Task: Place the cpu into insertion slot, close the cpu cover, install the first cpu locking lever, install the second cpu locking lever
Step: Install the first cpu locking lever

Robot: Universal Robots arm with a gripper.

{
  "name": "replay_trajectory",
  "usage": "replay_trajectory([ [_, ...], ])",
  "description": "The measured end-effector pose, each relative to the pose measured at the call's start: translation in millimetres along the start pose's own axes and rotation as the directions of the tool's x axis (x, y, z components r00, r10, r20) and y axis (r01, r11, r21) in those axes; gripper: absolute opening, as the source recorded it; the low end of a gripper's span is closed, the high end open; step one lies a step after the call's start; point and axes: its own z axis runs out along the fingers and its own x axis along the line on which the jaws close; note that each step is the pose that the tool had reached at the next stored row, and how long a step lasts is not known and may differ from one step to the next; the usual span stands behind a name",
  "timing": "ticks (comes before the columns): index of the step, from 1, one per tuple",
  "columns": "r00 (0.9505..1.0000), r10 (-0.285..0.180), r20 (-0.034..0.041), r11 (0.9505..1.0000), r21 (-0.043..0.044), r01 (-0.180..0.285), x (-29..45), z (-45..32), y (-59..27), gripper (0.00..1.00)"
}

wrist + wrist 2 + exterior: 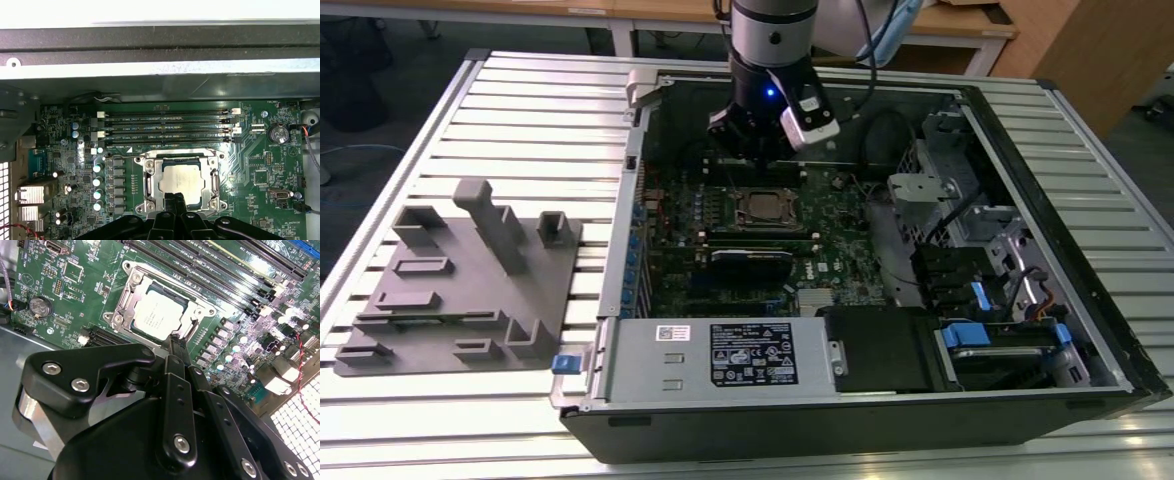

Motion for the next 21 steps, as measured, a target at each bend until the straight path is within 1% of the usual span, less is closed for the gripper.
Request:
replay_trajectory([
  [12, 1.0, 0.0, 0.0002, 1.0, -0.0003, 0.0, -0.2, -3.1, 0.2, 0.11],
  [21, 1.0, 0.0, 0.0005, 1.0, -0.0003, 0.0, 1.6, -3.2, 0.1, 0.11],
])
